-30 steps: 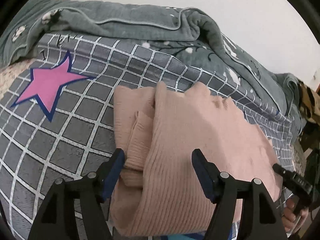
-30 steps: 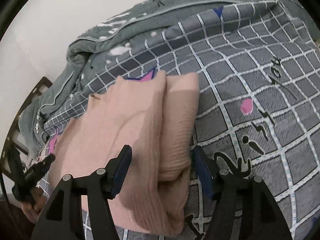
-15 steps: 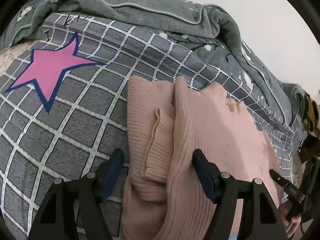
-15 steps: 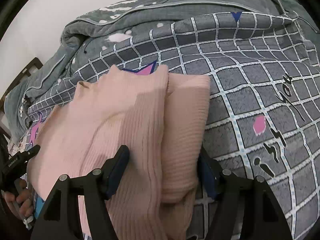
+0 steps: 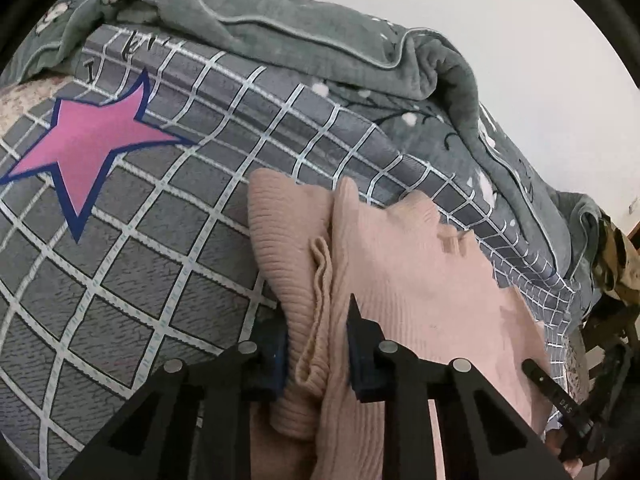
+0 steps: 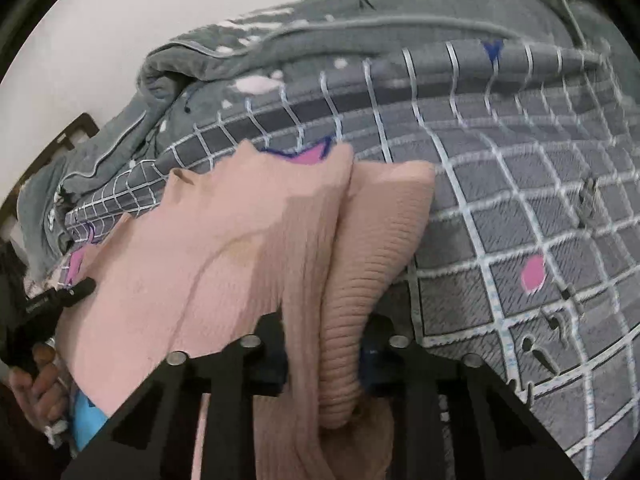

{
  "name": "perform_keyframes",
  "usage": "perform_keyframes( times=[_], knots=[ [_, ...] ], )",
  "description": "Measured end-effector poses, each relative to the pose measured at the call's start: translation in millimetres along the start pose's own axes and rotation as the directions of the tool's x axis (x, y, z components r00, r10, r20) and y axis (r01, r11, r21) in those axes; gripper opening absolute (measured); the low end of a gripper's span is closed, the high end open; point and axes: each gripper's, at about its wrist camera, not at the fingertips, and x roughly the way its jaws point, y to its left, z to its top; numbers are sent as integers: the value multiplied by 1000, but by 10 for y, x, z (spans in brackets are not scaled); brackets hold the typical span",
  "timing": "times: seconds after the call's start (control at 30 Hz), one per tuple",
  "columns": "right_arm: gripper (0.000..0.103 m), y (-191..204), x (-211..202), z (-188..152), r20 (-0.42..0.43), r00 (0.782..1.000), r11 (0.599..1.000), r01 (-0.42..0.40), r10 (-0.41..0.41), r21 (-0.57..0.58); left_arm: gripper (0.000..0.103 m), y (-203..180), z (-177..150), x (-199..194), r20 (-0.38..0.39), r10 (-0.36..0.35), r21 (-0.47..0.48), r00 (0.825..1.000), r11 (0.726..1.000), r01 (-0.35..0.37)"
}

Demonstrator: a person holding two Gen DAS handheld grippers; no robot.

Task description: Fold small clothes

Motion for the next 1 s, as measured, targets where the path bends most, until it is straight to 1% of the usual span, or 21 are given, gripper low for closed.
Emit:
perform_keyframes(
  times=[0.07,0.1,0.2,0.27,0.33,0.43,0.57,0.8,0.9,1.0],
  knots=[
    [22,92,-103,28,33,999,999,33,-32,-23,22,-85,32,-93,18,-3,32,1000,999,2],
    [22,154,-203,59,53,998,999,44,-43,-26,21,-130,45,-165,28,-15,47,1000,999,14],
    [21,212,-432,163,66,997,1000,31,-31,3,21,-200,77,-361,40,-77,55,996,996,75],
    [21,258,-595,219,75,997,999,31,-31,12,21,-227,78,-464,25,-88,47,996,995,86],
    [21,312,-724,232,87,995,999,43,-43,5,21,-273,46,-590,18,-98,68,995,993,97],
    [21,353,-945,185,98,994,999,42,-43,6,21,-328,-42,-796,11,-81,107,997,991,79],
    [21,356,-1141,16,90,995,999,32,-33,12,21,-303,-207,-998,-3,-56,126,998,990,56],
    [21,198,-1409,-495,55,998,999,22,-23,24,21,-264,-646,-1262,-30,-16,147,999,989,20],
    [21,119,-1464,-698,38,999,999,30,-30,20,21,-244,-829,-1362,-46,-2,164,999,986,9],
    [22,21,-1458,-844,18,1000,999,21,-22,31,22,-193,-920,-1386,-61,4,157,998,988,5]
  ],
)
